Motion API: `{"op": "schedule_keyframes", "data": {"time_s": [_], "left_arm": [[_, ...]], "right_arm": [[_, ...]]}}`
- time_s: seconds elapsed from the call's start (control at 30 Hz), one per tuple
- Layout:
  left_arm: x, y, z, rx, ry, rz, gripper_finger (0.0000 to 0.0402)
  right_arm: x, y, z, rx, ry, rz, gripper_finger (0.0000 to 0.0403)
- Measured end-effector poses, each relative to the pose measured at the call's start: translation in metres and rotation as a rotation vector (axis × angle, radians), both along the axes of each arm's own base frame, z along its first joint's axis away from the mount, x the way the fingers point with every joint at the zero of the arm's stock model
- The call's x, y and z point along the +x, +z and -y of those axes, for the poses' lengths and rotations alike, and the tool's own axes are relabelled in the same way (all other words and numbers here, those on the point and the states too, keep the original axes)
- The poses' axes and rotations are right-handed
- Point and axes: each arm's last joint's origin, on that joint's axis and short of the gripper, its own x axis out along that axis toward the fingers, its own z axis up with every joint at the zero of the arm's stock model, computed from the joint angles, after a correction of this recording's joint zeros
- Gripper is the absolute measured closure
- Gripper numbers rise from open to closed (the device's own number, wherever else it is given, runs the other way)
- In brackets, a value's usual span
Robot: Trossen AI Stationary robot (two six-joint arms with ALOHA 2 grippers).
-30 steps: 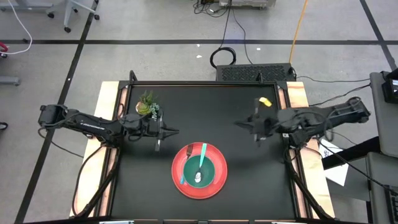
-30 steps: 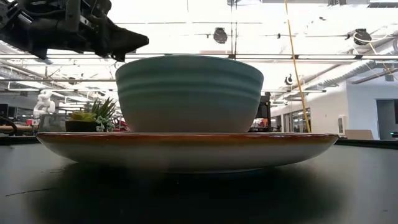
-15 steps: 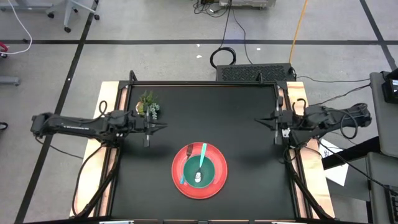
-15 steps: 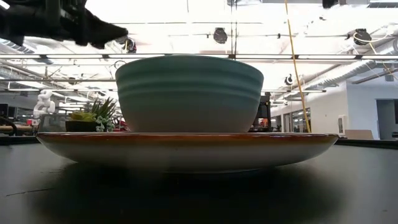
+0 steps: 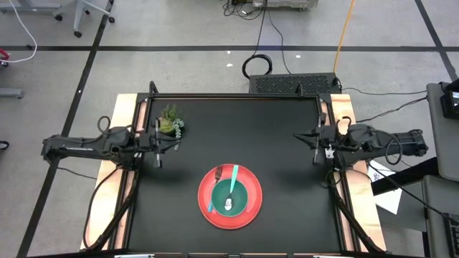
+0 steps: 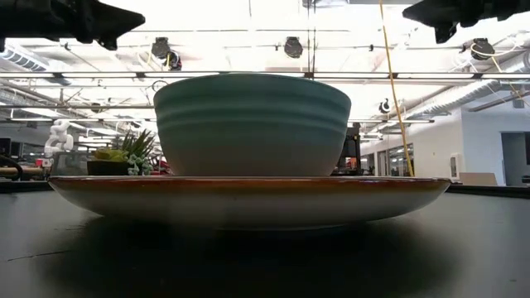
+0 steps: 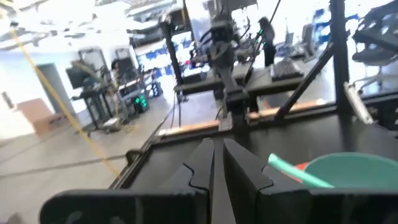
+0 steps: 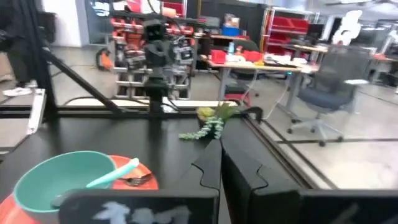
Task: Set table place
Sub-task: Return to Home Position
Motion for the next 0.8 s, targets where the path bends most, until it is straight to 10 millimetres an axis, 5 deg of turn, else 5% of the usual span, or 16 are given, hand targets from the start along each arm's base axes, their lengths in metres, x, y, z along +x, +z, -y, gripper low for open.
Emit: {"op": "schedule_keyframes", "data": {"time_s": [0.57, 0.8], "left_arm": [[-0.002, -0.024, 0.003, -0.078, -0.06, -0.183, 0.0362], [0.0, -0.033, 0.006, -0.055, -0.067, -0.083, 0.0362]], "right_arm": [[0.009, -0.038, 0.006, 0.104, 0.06, 0.084, 0.0403], [-0.007, -0.031, 0.008, 0.082, 0.059, 0.183, 0.0403]]}}
